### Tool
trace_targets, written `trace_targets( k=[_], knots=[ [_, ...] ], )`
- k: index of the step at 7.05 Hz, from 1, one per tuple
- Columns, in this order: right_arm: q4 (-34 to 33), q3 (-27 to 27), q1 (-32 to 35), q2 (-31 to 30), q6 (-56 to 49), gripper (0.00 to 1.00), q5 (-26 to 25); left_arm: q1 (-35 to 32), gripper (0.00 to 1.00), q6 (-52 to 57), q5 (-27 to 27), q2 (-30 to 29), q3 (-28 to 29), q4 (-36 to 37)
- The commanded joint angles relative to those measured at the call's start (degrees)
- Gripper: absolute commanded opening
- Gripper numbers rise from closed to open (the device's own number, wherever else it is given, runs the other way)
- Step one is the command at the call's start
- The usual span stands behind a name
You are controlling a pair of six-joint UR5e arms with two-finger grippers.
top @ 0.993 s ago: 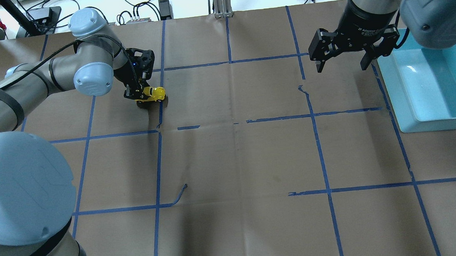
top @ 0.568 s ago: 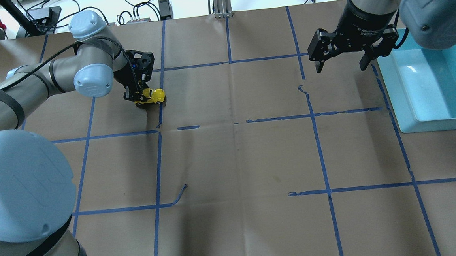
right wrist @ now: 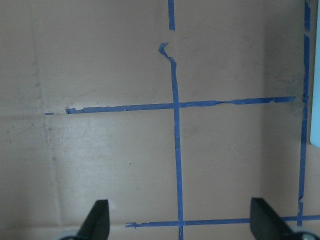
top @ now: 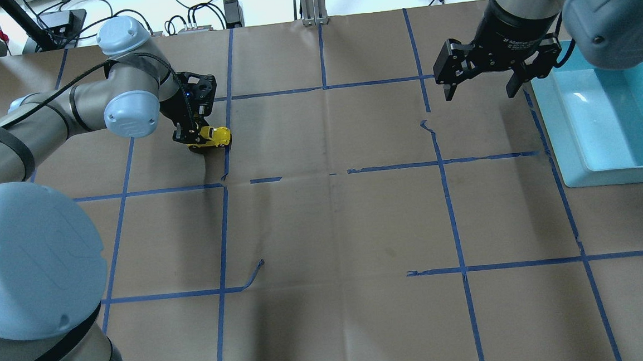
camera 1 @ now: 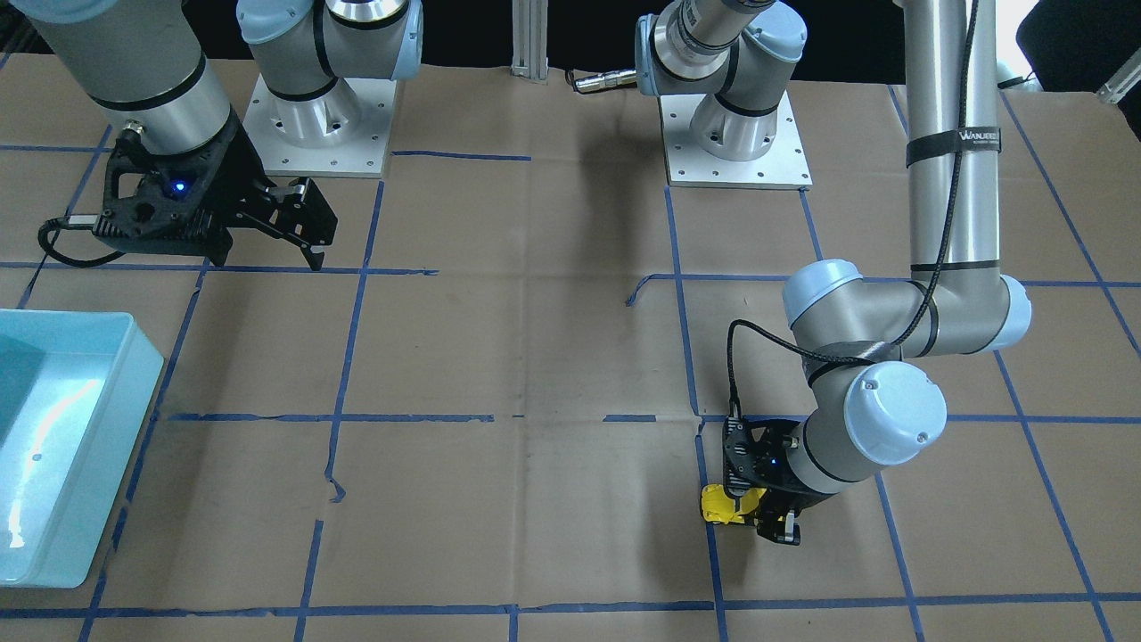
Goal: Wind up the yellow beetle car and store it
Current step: 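Pull the pressed car back toward the robot with the left gripper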
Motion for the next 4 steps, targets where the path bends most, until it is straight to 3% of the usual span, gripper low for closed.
trace_targets(
  k=[1,4],
  knots=[
    [-0.3,0.0,0.0,0.6,-0.1,1.0,0.4,0.4,0.0,0.1,0.2,-0.1,0.0,0.0],
    [-0.2,-0.5,0.0,1.4,-0.1,1.0,0.3,2.5,0.0,0.7,0.1,-0.2,-0.1,0.0]
  ],
)
